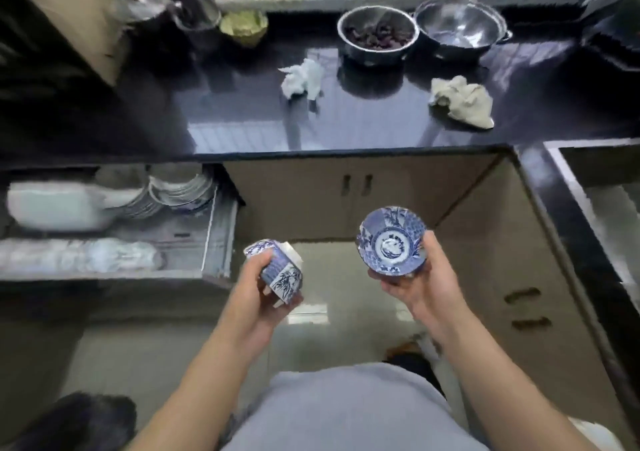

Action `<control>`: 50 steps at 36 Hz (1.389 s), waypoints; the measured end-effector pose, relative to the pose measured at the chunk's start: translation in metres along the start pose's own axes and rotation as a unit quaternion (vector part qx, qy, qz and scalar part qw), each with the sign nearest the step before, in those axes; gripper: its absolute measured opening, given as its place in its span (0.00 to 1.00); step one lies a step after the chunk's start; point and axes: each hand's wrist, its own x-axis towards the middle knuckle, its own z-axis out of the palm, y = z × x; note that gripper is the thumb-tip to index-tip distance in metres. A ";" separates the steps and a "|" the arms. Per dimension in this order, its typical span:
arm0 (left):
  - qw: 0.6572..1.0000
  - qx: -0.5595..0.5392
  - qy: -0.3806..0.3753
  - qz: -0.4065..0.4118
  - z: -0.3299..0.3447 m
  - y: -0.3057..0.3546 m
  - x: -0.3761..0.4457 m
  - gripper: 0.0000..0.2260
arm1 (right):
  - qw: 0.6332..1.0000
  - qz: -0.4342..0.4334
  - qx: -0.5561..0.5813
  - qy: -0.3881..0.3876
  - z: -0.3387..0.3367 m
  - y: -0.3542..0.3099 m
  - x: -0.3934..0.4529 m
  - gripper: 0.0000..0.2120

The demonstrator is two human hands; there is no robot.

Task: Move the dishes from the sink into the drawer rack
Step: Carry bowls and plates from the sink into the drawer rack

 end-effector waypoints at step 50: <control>0.962 0.067 0.257 -0.067 -0.437 0.310 0.183 0.26 | 0.931 0.244 -0.269 0.048 0.500 0.242 0.188 0.28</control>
